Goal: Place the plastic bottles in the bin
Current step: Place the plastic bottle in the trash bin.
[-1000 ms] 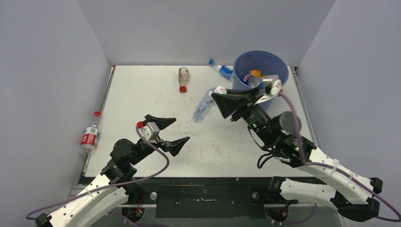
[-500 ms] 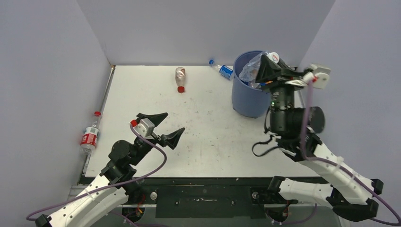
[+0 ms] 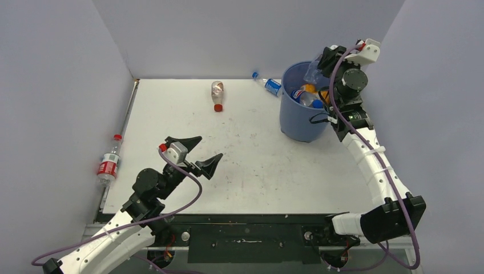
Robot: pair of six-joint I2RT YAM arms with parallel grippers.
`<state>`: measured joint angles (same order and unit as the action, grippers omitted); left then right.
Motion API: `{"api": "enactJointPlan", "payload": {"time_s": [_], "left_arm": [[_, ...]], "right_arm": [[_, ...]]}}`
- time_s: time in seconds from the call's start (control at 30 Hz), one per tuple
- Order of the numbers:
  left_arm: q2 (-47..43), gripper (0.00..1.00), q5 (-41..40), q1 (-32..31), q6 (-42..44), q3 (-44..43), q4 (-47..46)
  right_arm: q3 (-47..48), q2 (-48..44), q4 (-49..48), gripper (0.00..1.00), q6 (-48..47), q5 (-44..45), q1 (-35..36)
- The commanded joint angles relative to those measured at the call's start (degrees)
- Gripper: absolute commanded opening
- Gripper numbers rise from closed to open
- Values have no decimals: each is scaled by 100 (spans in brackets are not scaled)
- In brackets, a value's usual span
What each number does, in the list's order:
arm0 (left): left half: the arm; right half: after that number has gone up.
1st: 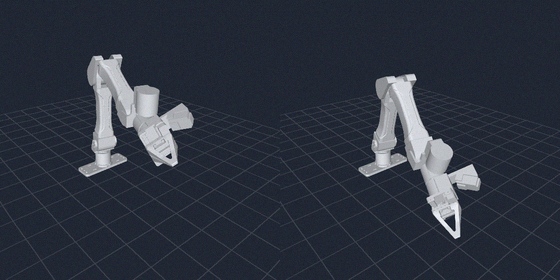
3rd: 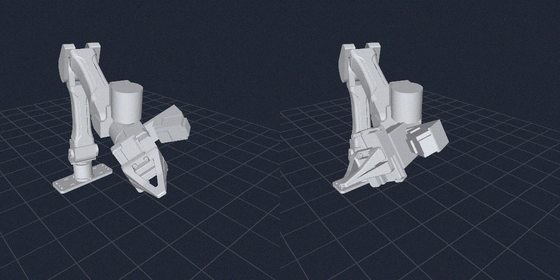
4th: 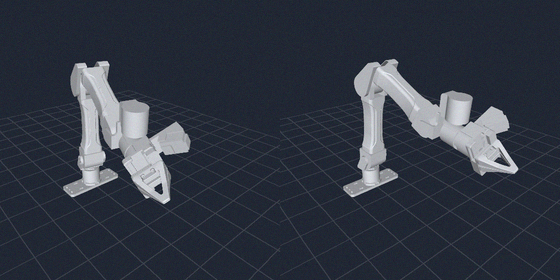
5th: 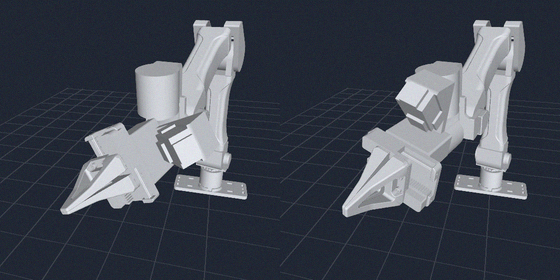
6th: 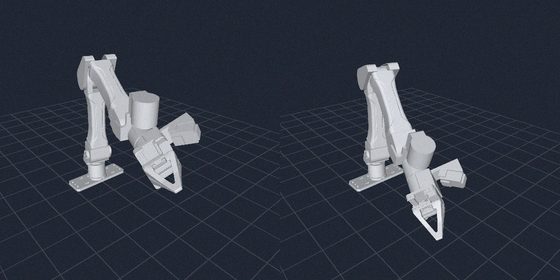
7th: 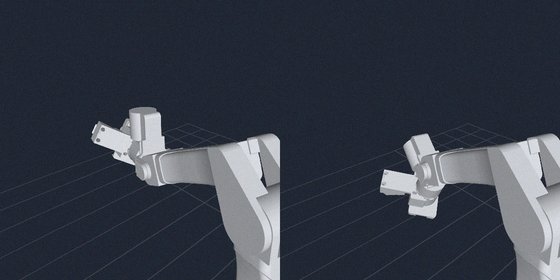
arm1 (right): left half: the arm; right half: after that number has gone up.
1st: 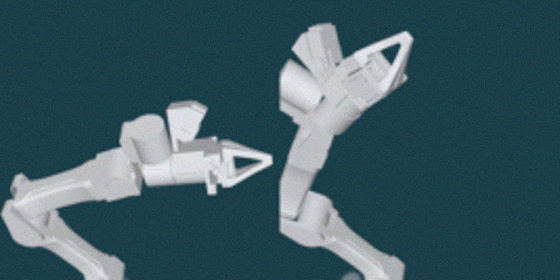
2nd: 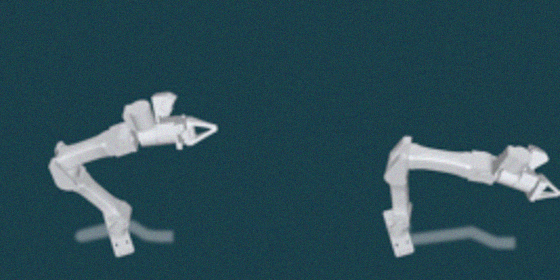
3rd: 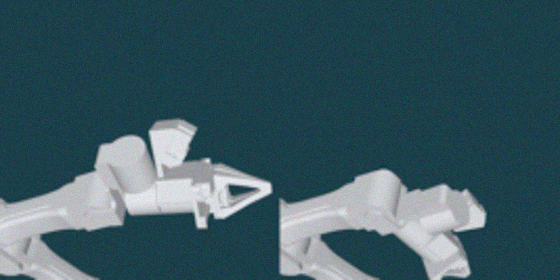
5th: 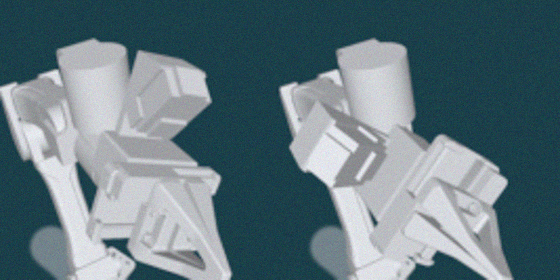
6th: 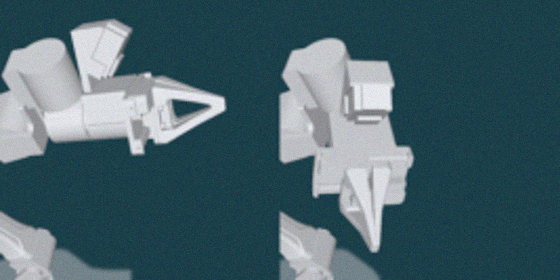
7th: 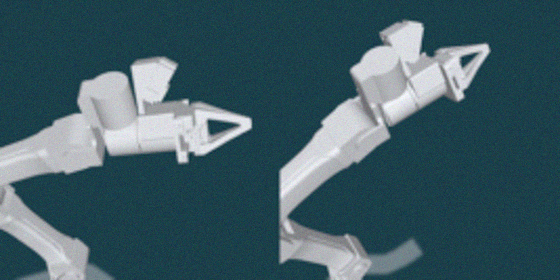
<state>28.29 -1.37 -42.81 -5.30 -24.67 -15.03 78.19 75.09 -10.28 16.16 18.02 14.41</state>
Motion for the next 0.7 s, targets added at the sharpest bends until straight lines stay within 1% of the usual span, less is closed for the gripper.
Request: {"api": "enactJointPlan", "payload": {"time_s": [0.0, 0.07, 0.17, 0.37, 0.53, 0.67], "left_arm": [[-60, 96, -5, -18, 36, -155, -97], [-80, 96, -6, -32, 31, -153, -102], [-75, 96, 19, -33, 29, -159, -93], [-27, 96, 59, -35, 47, -170, -51], [-8, 96, 41, -37, 55, -170, -40], [58, 96, 56, -41, 48, -170, -44]], "right_arm": [[-332, -21, -794, 5, 736, -1364, -282], [-470, 83, -955, 5, 823, -1667, -339], [-562, 282, -943, 5, 826, -1758, -352], [-823, 601, -976, 5, 685, -2285, -352], [-1187, 665, -928, 5, 662, -2328, -354], [-1377, 664, -710, 5, 655, -2212, -360]]}}
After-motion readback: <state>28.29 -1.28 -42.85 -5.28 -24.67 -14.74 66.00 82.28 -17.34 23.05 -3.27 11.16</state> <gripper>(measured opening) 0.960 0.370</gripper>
